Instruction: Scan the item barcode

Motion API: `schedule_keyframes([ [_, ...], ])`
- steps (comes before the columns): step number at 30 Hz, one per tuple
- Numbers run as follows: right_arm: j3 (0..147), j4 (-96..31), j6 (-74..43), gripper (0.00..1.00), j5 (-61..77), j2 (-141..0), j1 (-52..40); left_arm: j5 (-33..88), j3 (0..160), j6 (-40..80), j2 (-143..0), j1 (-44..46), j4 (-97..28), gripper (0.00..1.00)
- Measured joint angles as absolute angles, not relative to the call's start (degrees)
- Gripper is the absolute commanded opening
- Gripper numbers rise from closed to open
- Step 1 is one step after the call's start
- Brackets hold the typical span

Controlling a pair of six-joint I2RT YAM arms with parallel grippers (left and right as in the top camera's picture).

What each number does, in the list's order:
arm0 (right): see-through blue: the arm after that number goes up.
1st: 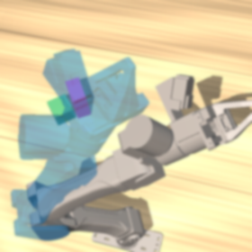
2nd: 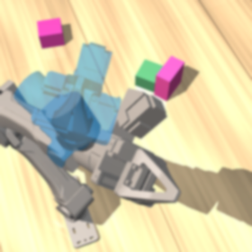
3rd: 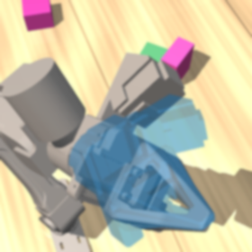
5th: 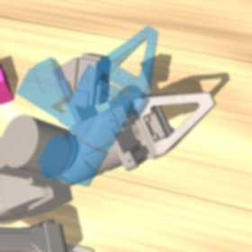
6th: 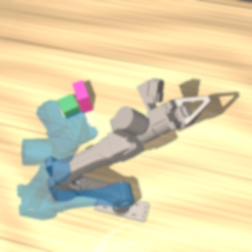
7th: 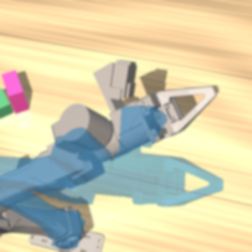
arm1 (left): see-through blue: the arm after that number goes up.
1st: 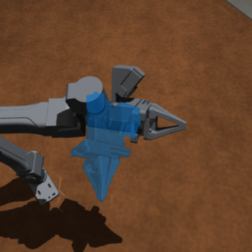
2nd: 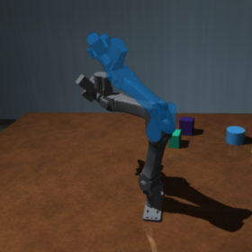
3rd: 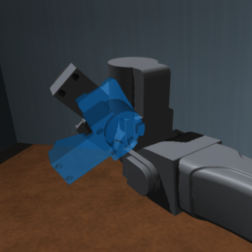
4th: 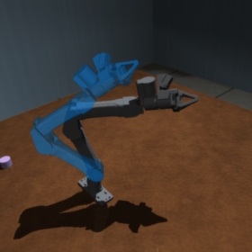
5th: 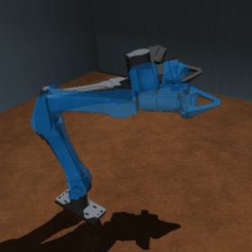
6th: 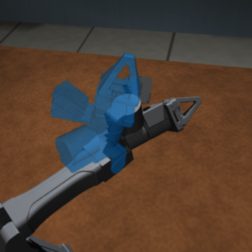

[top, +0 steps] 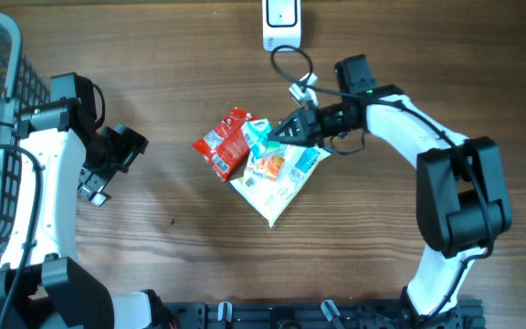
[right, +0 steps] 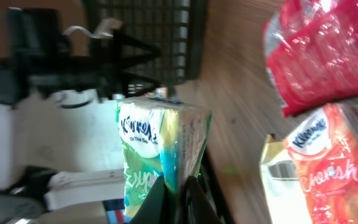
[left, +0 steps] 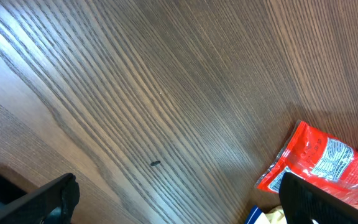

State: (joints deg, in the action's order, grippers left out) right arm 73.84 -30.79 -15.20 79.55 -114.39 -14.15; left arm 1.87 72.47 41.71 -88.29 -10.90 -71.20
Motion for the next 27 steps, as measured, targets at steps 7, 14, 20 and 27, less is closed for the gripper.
schedule_keyframes([
  [7,73.84,-29.06,-16.82,0.04,89.17,-114.39,-5.28,1.87,72.47,41.71,-88.29,-10.90,-71.20,1.00],
  [14,73.10,-10.63,-32.38,0.04,89.32,-114.39,-2.04,1.93,72.47,41.71,-88.29,-10.90,-71.22,1.00],
  [20,72.88,10.70,-51.81,0.04,89.36,-114.19,-2.04,2.11,72.47,41.71,-88.29,-10.90,-71.35,1.00],
  [27,72.88,11.66,-57.39,0.04,89.36,-114.19,-5.87,2.09,72.47,41.71,-88.29,-10.90,-71.35,1.00],
])
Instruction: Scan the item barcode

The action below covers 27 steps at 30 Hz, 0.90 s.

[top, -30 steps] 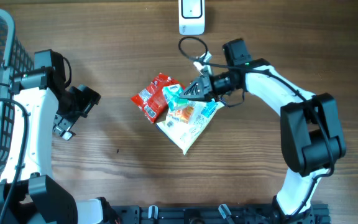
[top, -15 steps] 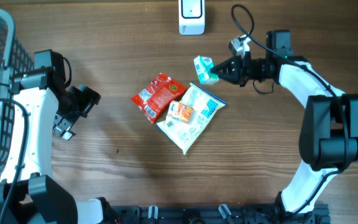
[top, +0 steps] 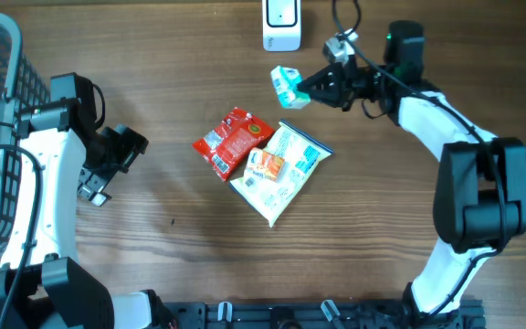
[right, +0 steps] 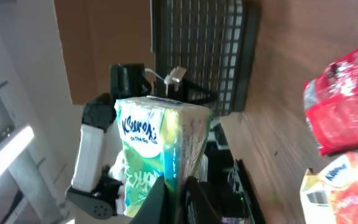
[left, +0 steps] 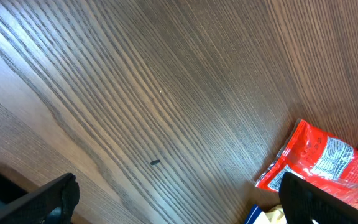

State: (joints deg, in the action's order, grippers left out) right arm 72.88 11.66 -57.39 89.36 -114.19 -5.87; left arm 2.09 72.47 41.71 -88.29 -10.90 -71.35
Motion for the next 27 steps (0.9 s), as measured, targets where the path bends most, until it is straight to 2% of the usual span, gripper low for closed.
schedule_keyframes([
  [4,71.81,9.91,-53.76,0.04,89.34,-114.02,-6.66,2.09,72.47,41.71,-88.29,-10.90,-71.35,1.00],
  [7,65.69,6.74,-49.65,0.04,87.24,-113.86,-6.87,2.09,72.47,41.71,-88.29,-10.90,-71.31,1.00],
  [11,55.55,1.10,-45.28,0.04,78.00,-113.78,-9.37,2.09,72.47,41.71,-88.29,-10.90,-71.33,1.00],
  [15,55.05,-14.94,-36.84,0.05,62.59,-113.34,-13.78,2.09,72.47,41.71,-88.29,-10.90,-71.33,1.00],
  [17,57.98,-22.48,-33.82,0.21,57.28,-112.09,-14.22,2.09,72.47,41.71,-88.29,-10.90,-71.35,1.00],
  [18,59.70,-26.50,-31.75,0.36,53.91,-111.53,-14.26,2.09,72.47,41.71,-88.29,-10.90,-71.35,1.00],
  [22,65.17,-38.02,-25.54,0.66,40.32,-110.98,-14.33,2.09,72.47,41.71,-88.29,-10.90,-71.35,1.00],
  [27,67.46,-40.03,-20.58,0.67,35.88,-110.98,-14.33,2.09,72.47,41.71,-88.29,-10.90,-71.35,1.00],
])
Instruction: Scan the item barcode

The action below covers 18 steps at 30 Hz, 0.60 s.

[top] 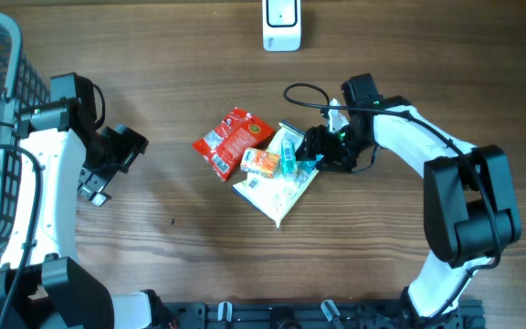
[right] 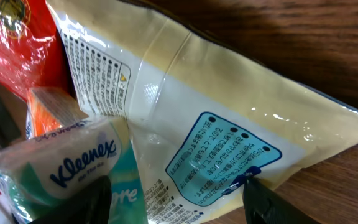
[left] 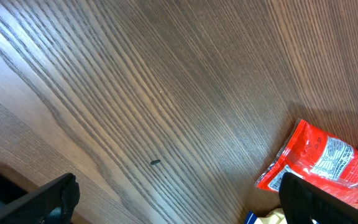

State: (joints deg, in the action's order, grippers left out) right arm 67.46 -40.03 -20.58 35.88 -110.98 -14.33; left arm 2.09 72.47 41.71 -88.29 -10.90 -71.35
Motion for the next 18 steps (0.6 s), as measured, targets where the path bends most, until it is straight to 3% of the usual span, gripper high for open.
schedule_keyframes([
  [18,75.70,-52.29,-12.43,0.70,29.95,-104.73,-14.33,2.09,72.47,41.71,-88.29,-10.90,-71.35,1.00],
])
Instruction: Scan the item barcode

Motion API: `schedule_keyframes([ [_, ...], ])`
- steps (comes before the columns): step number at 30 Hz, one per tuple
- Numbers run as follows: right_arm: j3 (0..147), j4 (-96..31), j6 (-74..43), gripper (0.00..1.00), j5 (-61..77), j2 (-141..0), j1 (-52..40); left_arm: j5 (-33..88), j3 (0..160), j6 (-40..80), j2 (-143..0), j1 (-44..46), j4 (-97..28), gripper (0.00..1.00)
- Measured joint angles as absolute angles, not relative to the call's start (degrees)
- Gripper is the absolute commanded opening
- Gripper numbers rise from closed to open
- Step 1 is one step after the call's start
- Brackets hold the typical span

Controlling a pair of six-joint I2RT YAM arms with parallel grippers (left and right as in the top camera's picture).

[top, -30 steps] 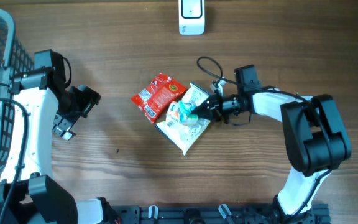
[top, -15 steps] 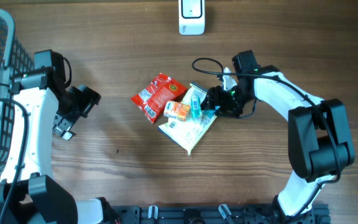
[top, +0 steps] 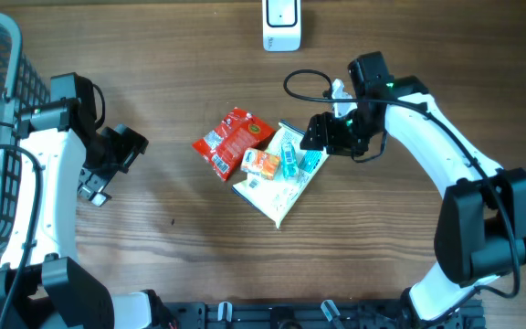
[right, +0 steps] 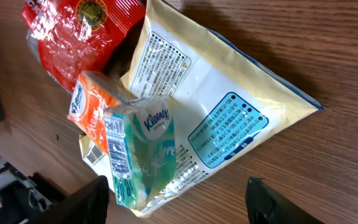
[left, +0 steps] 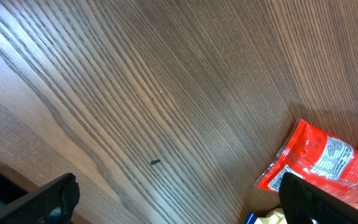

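Observation:
A green Kleenex tissue pack (top: 289,155) (right: 143,155) lies on a cream snack bag (top: 279,187) (right: 229,118), beside an orange tissue pack (top: 261,163) (right: 94,115) and a red bag (top: 231,139) (right: 82,31) (left: 319,165). The white scanner (top: 281,23) stands at the table's back edge. My right gripper (top: 322,133) (right: 179,208) hovers open just right of the pile, holding nothing. My left gripper (top: 126,144) (left: 179,205) is open over bare wood left of the pile.
A grey wire basket stands at the far left edge behind the left arm. A black cable (top: 299,87) loops from the right wrist over the table behind the pile. A small dark speck (left: 155,163) lies on the wood.
My right gripper has drawn back up and to the right from the pile, so more of the cream bag shows. The green tissue pack stays lying on that bag. The left arm is unmoved.
First my right gripper was shut on the green tissue pack just above the pile. Then it held the pack up by the scanner at the back. After that the pack lay on the cream bag with the gripper open, and now the gripper stands clear.

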State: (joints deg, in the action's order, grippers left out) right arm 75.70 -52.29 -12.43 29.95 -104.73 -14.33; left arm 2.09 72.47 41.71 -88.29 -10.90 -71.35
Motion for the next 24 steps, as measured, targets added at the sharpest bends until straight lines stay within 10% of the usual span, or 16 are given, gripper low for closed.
schedule_keyframes([
  [22,60.34,-48.86,-19.49,0.75,18.98,-87.50,-21.87,2.09,72.47,41.71,-88.29,-10.90,-71.35,1.00],
  [24,60.34,-48.97,-19.46,0.90,18.96,-85.84,-18.50,2.09,72.47,41.71,-88.29,-10.90,-71.35,1.00],
])
